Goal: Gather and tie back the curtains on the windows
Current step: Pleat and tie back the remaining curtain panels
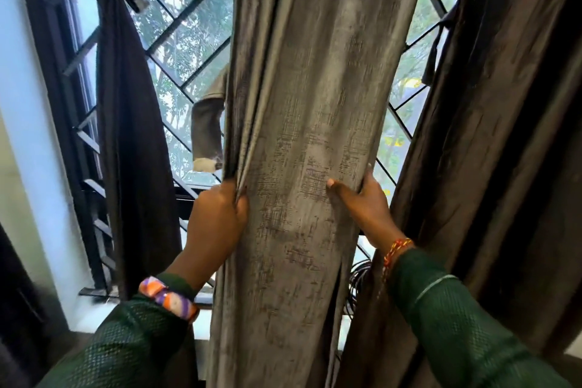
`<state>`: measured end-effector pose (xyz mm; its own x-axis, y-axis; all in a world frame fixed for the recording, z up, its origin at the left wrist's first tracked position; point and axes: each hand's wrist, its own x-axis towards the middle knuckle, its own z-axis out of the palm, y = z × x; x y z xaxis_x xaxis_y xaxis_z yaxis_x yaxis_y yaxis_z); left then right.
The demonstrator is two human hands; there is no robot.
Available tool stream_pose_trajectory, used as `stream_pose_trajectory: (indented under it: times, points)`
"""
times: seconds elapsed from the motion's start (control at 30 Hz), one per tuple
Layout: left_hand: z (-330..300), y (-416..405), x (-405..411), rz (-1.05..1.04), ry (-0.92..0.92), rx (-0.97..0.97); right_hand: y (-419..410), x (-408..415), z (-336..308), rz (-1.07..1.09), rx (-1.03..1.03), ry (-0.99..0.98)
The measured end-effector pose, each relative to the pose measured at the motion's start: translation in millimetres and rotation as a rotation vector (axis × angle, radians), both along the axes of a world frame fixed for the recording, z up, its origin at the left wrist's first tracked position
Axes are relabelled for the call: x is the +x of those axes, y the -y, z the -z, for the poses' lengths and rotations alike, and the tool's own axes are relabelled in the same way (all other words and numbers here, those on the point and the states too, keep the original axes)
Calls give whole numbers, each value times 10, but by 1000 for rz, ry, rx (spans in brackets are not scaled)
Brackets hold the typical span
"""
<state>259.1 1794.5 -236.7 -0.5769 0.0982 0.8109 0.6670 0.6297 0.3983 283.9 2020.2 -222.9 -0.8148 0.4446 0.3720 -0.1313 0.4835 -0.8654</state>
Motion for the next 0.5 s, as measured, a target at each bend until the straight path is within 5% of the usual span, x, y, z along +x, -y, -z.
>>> stream_pose_trajectory:
  times: [0.1, 0.2, 0.27, 0.5]
  points:
    - [14, -24, -3, 9, -50, -17, 182, 110, 67, 216, 270, -59]
    - [47, -43, -23, 0, -50, -18, 426, 382, 267, 334, 589, -473]
    - [54, -69, -10, 9, -44, -20, 489, 467, 353, 239, 550, -511]
    - [54, -325, 138, 75, -41, -77, 660, 606, 325, 46, 253, -164]
